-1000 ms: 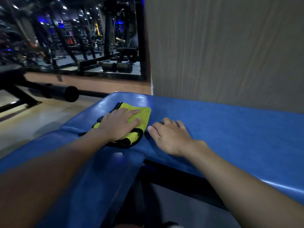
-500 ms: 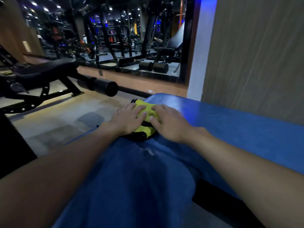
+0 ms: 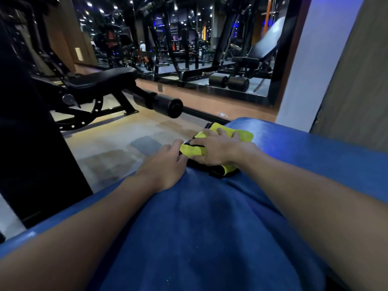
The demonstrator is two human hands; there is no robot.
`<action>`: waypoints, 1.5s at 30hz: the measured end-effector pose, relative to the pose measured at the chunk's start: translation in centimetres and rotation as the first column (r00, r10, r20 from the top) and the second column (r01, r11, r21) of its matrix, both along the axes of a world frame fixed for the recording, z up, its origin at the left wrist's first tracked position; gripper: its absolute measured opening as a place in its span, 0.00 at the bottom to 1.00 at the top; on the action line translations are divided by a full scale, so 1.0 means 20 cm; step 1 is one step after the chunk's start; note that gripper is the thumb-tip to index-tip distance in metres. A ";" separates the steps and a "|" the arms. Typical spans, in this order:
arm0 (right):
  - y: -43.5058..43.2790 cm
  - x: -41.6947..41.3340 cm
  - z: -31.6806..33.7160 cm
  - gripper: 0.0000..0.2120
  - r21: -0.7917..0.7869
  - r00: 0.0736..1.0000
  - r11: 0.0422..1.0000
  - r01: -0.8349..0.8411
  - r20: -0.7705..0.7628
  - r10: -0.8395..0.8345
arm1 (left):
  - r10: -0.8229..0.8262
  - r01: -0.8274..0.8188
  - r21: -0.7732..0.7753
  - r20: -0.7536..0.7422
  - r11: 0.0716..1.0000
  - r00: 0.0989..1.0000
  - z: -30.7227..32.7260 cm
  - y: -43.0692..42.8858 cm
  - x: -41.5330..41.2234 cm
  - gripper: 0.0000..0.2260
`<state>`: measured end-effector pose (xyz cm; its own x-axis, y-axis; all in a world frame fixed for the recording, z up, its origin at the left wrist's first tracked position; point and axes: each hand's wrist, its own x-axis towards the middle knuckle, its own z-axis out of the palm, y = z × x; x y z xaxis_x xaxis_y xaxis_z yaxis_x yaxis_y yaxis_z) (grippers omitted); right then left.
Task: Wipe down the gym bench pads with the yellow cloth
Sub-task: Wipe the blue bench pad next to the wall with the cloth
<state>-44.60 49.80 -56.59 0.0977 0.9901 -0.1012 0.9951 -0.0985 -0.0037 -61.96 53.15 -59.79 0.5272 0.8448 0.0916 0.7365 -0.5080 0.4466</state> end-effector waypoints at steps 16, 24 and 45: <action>-0.17 0.06 -0.01 0.31 0.018 1.000 1.000 0.020 -0.002 -0.020 | -0.065 0.065 -0.026 0.031 0.998 0.997 0.03 -0.05 -0.02 0.18; -0.49 0.17 -0.08 0.26 0.118 0.999 0.993 0.015 -0.031 -0.011 | -0.100 0.100 -0.020 -0.009 0.995 0.995 0.08 -0.12 -0.03 0.18; -1.06 0.33 -0.09 0.27 0.130 0.983 0.975 0.181 -0.002 -0.183 | -0.404 0.404 -0.019 0.024 0.914 0.914 0.07 -0.55 0.32 0.27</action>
